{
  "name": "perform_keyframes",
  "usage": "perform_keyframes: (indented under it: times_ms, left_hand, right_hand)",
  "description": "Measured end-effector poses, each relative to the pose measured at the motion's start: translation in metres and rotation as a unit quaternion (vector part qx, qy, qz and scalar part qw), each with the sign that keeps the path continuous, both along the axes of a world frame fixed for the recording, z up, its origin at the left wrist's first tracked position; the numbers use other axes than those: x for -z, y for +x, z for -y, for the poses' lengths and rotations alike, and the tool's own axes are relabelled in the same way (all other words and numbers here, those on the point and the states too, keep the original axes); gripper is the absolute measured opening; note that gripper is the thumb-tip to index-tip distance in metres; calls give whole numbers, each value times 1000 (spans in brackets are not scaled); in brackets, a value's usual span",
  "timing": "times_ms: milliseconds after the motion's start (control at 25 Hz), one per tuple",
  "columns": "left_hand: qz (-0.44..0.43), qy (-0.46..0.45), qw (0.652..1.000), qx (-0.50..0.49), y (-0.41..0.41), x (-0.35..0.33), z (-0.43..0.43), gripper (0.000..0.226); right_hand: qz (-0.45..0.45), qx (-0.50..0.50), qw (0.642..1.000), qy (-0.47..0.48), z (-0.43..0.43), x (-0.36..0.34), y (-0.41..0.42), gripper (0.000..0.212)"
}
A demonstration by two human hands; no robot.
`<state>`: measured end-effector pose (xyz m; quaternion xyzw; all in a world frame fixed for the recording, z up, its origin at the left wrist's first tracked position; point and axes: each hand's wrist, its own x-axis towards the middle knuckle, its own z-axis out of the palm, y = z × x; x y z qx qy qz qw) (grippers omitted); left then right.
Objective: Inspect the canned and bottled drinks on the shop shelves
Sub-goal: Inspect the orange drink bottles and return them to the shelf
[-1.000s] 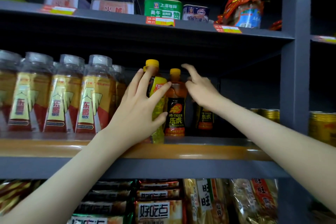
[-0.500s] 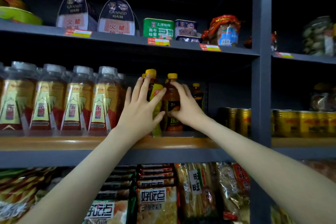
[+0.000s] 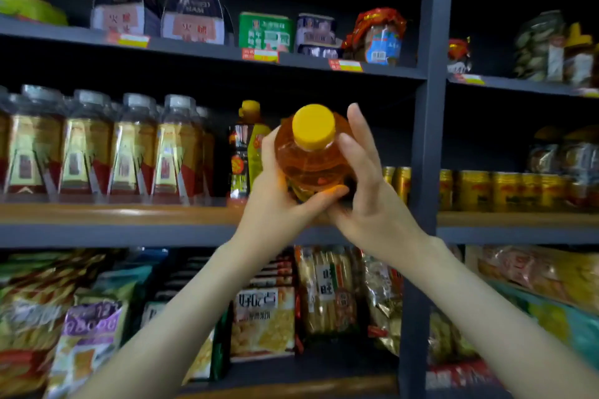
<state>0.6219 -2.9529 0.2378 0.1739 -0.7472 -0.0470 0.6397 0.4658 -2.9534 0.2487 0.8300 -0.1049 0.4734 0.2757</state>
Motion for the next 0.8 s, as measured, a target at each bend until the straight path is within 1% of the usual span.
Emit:
perform_keyframes:
  times_ms: [80,120,160,240,320,360,440,480,520,560,600,640,680,720,760,800]
  left_hand:
    - [-62,55,996,39,-2,38,-29,77]
    - [-91,102,989,64,-3,57,-42,76]
    - [-119,161,976,89,-3,76,-53,74]
    - [-173,288,935,114,-7,110,-68,61]
    - [-197,379,900,85,-8,141,-80,51]
    - [-200,411,887,63,-8,156,-86,51]
    - [-189,465,865,10,-4,184,-96,62]
    - [-171,487,856,-19,1,194,-100,68]
    - [-147,504,850,-40,6,201,-105,69]
    - [-120,513,849,-47,13,206,-109,65]
    - [-93,510,854,-36,17,209,-112,58]
    - [-69,502,862,-13,21,210,-114,55]
    - [-44,497,866,21,23,212,-115,58]
    - [-21,499,864,65,22,214,-115,65]
    - [-7,513,851,112,16,214,-113,69]
    - [-6,530,835,151,8,214,-111,71]
  right_hand:
    - [31,-42,989,139,-27,35,-4,99]
    - [47,-50,971,228,-39,53,-7,96]
    - [57,-52,946,314,-49,72,-10,93]
    - [51,-26,899,433,-64,112,-13,92]
    - [10,32,870,492,-71,146,-14,100]
    - [-14,69,859,507,-76,161,-11,103]
    - [-32,107,832,544,-83,187,-6,101]
    - [-23,102,816,568,-87,197,-5,100]
    - [-3,86,799,595,-90,204,-5,99]
    - [36,59,770,634,-93,208,-6,98]
    - [87,16,723,685,-95,211,-9,94]
    - [144,-54,659,736,-94,214,-12,88]
    - [193,-133,591,772,-94,217,-16,79]
    - [226,-192,536,791,-92,219,-21,71]
    - [244,-230,500,799,-89,223,-28,67]
    - [249,-259,477,803,-87,227,-35,70]
